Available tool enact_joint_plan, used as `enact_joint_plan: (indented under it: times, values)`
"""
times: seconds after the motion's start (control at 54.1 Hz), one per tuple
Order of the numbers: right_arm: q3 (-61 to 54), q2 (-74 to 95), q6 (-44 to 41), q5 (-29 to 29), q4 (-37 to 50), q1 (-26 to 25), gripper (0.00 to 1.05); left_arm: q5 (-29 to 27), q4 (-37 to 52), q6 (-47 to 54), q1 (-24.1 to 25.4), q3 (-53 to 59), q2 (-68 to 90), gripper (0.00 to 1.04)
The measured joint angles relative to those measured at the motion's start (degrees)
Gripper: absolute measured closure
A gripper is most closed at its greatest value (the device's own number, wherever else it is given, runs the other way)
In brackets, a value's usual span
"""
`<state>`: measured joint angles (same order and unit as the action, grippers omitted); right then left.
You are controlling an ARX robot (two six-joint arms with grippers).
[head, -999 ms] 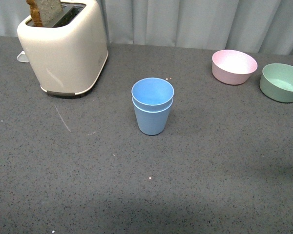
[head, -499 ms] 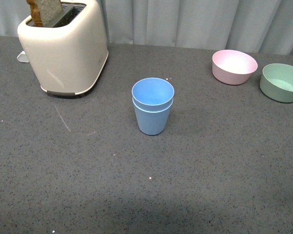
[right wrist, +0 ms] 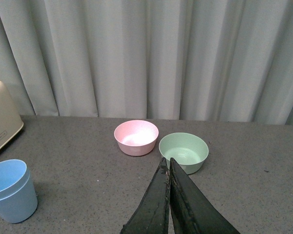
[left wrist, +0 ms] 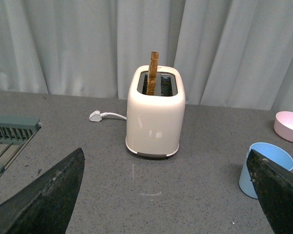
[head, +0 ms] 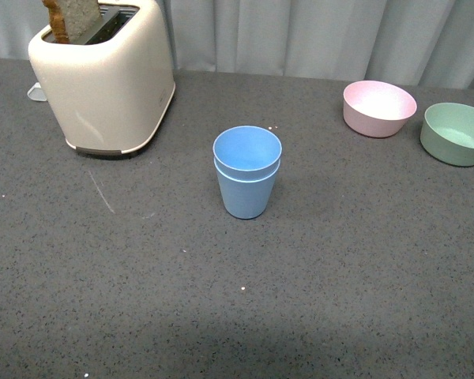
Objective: Stack blue cups with both arms
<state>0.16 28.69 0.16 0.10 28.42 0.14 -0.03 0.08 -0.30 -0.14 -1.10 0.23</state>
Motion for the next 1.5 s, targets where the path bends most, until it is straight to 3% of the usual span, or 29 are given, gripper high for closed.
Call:
enact_joint_plan:
  times: [0.795,0.869,1.036,1.11,1.257,1.405,1.498]
  values:
    - [0.0,-19.0,0.0,0.0,-18.6,0.0,1.04,0.0,0.0,0.0,0.0,0.0,0.0,0.07]
    - [0.0,-26.3,0.0,-0.2,-27.7,0.0,1.04,-0.1,0.0,0.0,0.0,0.0,0.0,0.07]
    - [0.0,-28.4,-0.1,-0.2,-28.3,0.0,1.03,0.0,0.0,0.0,0.0,0.0,0.0,0.07]
    - [0.0,-28.4,-0.1,-0.2,-28.3,0.0,0.93,0.0,0.0,0.0,0.0,0.0,0.0,0.07]
    - [0.0,-28.5,-0.1,-0.2,-28.3,0.0,0.61,0.0,0.0,0.0,0.0,0.0,0.0,0.07]
    - [0.0,-28.5,-0.1,-0.2,-28.3,0.0,0.38,0.0,0.0,0.0,0.0,0.0,0.0,0.07]
    - [0.0,-28.5,-0.1,-0.2,-28.3,0.0,0.16,0.0,0.0,0.0,0.0,0.0,0.0,0.07]
